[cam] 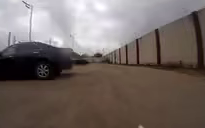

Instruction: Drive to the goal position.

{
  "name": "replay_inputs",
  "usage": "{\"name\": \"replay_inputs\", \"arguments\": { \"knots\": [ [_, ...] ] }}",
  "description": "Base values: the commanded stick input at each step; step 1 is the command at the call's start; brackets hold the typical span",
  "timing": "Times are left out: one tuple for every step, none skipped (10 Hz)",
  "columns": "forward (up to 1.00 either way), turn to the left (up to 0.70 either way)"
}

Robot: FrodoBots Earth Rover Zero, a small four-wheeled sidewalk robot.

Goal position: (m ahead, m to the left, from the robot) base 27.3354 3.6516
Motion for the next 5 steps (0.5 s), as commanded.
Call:
{"name": "replay_inputs", "arguments": {
  "knots": [
    [0.5, 0.0],
    [0.5, 0.0],
    [0.5, 0.0],
    [0.5, 0.0],
    [0.5, 0.0]
  ]
}}
